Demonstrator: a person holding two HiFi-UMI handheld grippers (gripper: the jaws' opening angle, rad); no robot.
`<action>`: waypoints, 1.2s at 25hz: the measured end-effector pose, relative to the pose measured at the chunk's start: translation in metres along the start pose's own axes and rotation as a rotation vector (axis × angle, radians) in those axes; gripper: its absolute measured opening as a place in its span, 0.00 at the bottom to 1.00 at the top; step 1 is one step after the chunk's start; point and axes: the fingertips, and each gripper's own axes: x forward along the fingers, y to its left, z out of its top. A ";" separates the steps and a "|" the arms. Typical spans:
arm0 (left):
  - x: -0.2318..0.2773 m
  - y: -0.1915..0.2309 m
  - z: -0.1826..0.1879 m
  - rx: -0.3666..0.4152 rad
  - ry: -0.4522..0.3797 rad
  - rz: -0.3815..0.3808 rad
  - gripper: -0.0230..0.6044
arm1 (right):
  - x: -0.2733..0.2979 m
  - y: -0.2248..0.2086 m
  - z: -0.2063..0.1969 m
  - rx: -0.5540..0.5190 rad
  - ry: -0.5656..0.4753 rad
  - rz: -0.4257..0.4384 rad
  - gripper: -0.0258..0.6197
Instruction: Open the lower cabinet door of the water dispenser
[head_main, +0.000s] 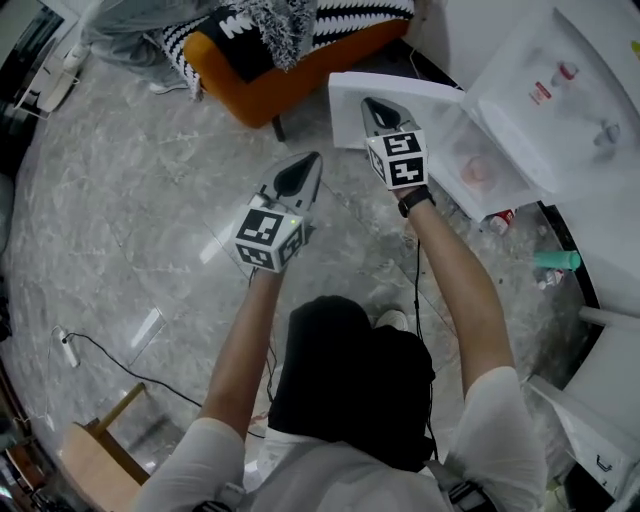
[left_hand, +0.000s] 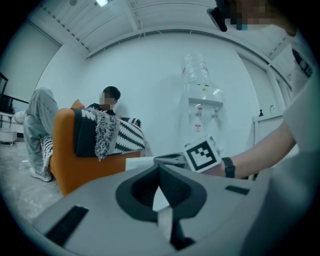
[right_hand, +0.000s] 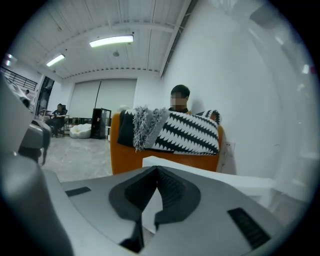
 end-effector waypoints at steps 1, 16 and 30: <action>0.004 -0.008 0.010 0.002 0.007 -0.020 0.05 | -0.020 -0.005 0.010 0.010 -0.011 -0.015 0.06; -0.035 -0.220 0.267 0.031 0.078 -0.320 0.05 | -0.398 -0.059 0.222 0.187 0.069 -0.323 0.06; -0.154 -0.327 0.555 0.061 0.022 -0.368 0.05 | -0.609 -0.047 0.492 0.288 -0.007 -0.569 0.06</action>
